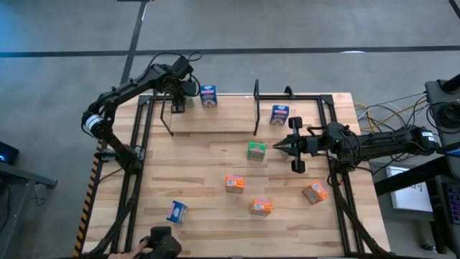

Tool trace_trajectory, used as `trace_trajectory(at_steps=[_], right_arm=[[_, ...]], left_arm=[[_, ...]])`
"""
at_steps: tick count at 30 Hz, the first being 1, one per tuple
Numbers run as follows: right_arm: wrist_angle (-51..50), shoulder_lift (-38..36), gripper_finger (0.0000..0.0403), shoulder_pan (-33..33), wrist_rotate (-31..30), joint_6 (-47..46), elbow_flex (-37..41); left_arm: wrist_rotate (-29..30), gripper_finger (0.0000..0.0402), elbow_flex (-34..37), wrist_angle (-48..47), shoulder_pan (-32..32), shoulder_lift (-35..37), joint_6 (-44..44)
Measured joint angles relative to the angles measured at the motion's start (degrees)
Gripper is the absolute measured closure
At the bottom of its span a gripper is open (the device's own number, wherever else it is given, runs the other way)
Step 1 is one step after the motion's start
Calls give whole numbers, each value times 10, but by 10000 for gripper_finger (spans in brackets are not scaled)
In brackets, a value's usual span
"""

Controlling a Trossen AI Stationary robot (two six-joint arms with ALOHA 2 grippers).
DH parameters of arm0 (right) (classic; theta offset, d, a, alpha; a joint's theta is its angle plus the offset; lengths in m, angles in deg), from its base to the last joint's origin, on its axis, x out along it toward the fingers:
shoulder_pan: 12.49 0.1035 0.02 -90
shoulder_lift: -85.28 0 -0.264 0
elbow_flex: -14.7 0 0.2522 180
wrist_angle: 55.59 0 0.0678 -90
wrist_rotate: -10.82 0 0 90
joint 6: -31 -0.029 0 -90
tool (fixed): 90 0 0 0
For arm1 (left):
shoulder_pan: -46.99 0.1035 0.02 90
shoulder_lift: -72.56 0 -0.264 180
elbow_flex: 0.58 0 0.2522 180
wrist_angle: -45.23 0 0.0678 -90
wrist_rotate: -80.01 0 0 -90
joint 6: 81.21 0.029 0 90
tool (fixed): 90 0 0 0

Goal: Stack cereal on shelf
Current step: Put the bottom left green cereal box on the shelf, then put the top right orange cereal box on the shelf

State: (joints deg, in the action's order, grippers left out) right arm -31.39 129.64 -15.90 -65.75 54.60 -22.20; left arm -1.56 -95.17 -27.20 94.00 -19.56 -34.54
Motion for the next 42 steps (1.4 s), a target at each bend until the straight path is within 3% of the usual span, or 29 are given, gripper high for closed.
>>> trace_trajectory(at_steps=[13, 30, 37, 42], right_arm=[[0, 0, 394, 0, 0, 0, 0], [0, 0, 394, 0, 0, 5, 0], [0, -1, 394, 0, 0, 12, 0], [0, -1, 394, 0, 0, 18, 0]], left_arm=[[7, 203, 0, 21, 0, 0, 10], [54, 200, 0, 22, -1, 18, 15], [56, 200, 0, 21, -13, 46, -19], [56, 200, 0, 20, -48, 74, -101]])
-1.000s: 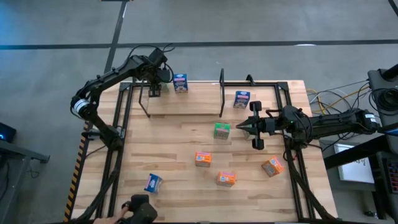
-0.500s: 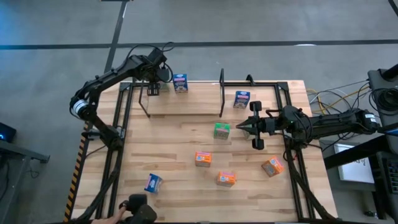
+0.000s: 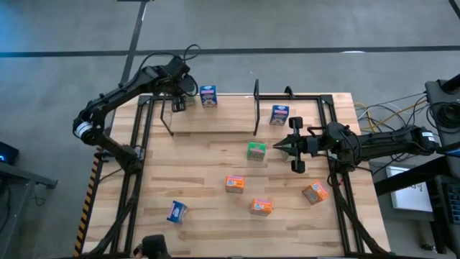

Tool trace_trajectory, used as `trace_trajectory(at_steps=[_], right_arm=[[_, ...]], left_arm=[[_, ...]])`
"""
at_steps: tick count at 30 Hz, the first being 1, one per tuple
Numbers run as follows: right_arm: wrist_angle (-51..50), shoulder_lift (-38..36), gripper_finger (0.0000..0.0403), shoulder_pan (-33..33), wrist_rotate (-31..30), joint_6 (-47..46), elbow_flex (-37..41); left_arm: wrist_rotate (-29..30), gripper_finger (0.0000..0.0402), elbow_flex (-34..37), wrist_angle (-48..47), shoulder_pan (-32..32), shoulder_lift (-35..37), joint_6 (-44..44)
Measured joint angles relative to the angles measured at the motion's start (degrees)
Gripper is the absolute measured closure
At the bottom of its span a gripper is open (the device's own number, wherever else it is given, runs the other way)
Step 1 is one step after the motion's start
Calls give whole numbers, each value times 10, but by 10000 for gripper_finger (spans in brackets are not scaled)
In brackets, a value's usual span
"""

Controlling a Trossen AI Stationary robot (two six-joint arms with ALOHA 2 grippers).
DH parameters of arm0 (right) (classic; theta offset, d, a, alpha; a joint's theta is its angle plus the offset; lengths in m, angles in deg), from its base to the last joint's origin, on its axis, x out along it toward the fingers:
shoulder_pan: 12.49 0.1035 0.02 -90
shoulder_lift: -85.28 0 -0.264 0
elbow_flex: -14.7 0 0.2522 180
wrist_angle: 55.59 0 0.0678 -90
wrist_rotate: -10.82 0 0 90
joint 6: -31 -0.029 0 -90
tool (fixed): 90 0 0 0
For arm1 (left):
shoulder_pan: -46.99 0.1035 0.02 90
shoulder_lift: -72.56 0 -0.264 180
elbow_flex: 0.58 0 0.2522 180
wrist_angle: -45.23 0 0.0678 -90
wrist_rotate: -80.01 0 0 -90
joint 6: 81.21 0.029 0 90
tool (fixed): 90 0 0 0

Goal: Stack cereal on shelf
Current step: Put the top right orange cereal box on the shelf

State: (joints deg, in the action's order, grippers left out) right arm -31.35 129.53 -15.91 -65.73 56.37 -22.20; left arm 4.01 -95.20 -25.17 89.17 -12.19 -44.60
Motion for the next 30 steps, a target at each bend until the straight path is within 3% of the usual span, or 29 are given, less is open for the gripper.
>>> trace_trajectory(at_steps=[2, 5, 8, 11, 15, 20, 23, 30], right_arm=[[0, 0, 394, 0, 0, 2, 0], [0, 0, 394, 0, 0, 6, 0], [0, 0, 394, 0, 0, 9, 0], [0, 0, 394, 0, 0, 1, 0], [0, 1, 394, 0, -7, -33, 0], [-4, 6, 394, 0, -95, -103, 0], [-6, 18, 394, 0, -105, -146, 0], [-105, 52, 394, 0, -111, -233, -54]], left_arm=[[-6, 200, 0, 0, -23, 13, -52], [-68, 200, 0, 3, -63, 32, -118], [-152, 200, 22, 39, -107, 58, -144], [-191, 200, 71, 116, -153, 91, -149], [-192, 200, 147, 218, -213, 138, -183], [-192, 200, 239, 329, -287, 193, -208], [-187, 200, 289, 396, -321, 226, -217], [-94, 200, 371, 461, -369, 304, -227]])
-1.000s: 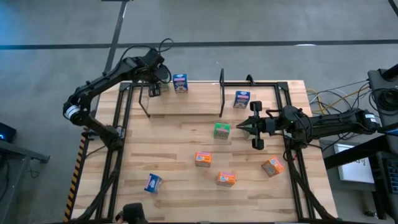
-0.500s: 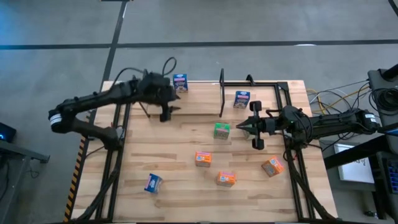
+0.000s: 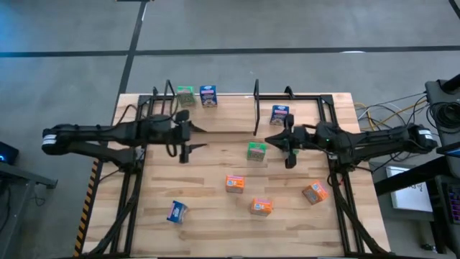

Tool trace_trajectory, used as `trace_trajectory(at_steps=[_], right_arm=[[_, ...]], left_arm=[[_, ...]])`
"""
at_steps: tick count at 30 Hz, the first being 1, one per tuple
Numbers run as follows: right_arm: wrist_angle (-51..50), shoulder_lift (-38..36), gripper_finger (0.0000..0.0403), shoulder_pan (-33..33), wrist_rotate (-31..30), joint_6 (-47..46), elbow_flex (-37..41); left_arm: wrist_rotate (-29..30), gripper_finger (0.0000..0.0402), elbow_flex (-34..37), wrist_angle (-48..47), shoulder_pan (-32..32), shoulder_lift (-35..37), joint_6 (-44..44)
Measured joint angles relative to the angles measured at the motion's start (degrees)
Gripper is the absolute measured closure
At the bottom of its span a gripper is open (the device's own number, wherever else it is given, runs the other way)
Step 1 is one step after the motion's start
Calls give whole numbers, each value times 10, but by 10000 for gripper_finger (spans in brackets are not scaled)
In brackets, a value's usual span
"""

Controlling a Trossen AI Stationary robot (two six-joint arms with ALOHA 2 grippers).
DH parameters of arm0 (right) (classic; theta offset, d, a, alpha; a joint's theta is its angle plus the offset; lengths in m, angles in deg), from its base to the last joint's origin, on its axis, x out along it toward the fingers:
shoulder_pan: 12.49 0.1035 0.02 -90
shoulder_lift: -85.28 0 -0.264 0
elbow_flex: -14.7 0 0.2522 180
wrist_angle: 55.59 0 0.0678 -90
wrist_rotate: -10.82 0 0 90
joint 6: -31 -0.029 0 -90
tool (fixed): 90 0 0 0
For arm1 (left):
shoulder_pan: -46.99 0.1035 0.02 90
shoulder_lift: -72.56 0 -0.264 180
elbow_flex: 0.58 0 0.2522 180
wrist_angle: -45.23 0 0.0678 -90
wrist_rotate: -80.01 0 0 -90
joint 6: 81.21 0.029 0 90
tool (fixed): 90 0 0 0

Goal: Stack cereal on shelf
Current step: Put the top right orange cereal box on the shelf

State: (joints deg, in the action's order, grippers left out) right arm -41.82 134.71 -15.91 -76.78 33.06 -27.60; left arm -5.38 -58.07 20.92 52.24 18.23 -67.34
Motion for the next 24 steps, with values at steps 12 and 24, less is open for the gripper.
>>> trace_trajectory(at_steps=[12, 24], right_arm=[[-356, 98, 394, 0, -12, -105, -211], [-710, 227, 394, 0, -12, -199, -426]], left_arm=[[142, 200, 48, 13, -2, 110, -2], [144, 200, 72, 11, -2, 125, -14]])
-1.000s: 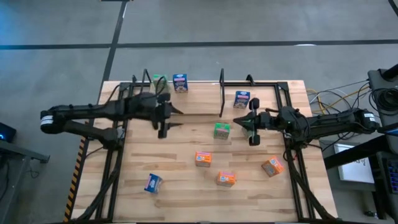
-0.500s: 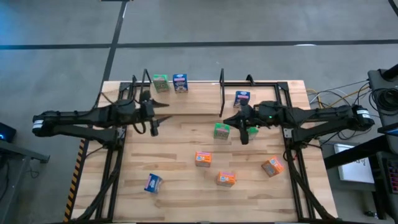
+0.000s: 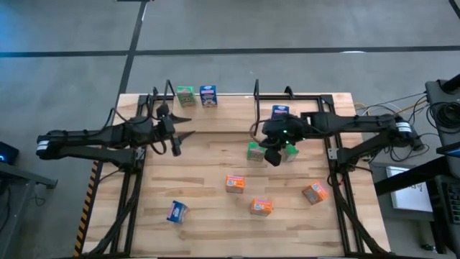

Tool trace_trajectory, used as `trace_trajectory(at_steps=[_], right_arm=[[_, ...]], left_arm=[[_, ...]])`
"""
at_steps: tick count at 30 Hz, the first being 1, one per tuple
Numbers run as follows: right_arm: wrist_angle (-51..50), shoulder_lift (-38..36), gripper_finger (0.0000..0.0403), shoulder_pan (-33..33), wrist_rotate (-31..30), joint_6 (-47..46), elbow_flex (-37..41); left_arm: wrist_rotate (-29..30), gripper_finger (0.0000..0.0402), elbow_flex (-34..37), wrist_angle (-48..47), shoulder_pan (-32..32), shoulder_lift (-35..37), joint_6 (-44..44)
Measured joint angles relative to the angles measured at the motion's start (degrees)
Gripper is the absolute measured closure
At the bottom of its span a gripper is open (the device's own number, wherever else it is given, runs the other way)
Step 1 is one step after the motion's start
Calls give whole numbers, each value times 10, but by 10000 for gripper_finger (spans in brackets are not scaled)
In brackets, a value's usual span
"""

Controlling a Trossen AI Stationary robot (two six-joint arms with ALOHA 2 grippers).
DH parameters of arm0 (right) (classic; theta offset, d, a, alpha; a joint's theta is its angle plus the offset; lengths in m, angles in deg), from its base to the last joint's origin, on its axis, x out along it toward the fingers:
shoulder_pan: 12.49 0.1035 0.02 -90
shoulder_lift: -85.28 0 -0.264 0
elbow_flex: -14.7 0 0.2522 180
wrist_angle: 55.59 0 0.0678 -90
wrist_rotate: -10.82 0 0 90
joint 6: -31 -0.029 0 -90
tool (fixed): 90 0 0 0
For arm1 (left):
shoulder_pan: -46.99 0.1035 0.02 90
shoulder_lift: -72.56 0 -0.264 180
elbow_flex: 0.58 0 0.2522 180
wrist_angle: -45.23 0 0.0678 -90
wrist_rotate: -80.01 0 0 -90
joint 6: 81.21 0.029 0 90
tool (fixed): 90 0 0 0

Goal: Stack cereal on shelf
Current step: Put the top right orange cereal box on the shelf

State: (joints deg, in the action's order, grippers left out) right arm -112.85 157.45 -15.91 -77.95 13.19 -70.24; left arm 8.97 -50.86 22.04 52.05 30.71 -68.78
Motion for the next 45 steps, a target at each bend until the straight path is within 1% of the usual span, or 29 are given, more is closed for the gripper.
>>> trace_trajectory(at_steps=[5, 9, 12, 15, 23, 26, 30, 32, 35, 38, 42, 45], right_arm=[[-149, 52, 394, -6, 0, -67, -72], [-213, 80, 394, -25, 0, -80, -95], [-245, 92, 394, -53, 1, -48, -101], [-256, 96, 394, -95, 1, -1, -100], [-263, 93, 394, -217, 0, 158, -101], [-263, 93, 394, -244, 2, 177, -101], [-265, 92, 394, -254, 2, 180, -101], [-268, 89, 394, -254, 2, 163, -101], [-280, 88, 394, -255, 3, 103, -104], [-329, 88, 393, -258, 11, 25, -121], [-422, 85, 394, -249, 76, -73, -144], [-452, 74, 394, -216, 122, -135, -146]], left_arm=[[0, 200, 2, 0, 0, -1, 0], [0, 200, -1, 2, 0, -1, -1], [0, 200, -1, 2, 0, -1, 0], [0, 200, -1, 2, 0, -1, 0], [0, 200, -1, 2, 0, -1, 1], [0, 200, -1, 2, 0, -1, 1], [0, 200, -1, 2, 0, -2, 1], [0, 200, -1, 2, 0, -2, 0], [0, 200, -1, 2, 0, -2, -1], [0, 200, -1, 2, 0, -2, -1], [0, 200, -1, 2, 0, -2, -1], [0, 200, -1, 2, 0, -2, -1]])
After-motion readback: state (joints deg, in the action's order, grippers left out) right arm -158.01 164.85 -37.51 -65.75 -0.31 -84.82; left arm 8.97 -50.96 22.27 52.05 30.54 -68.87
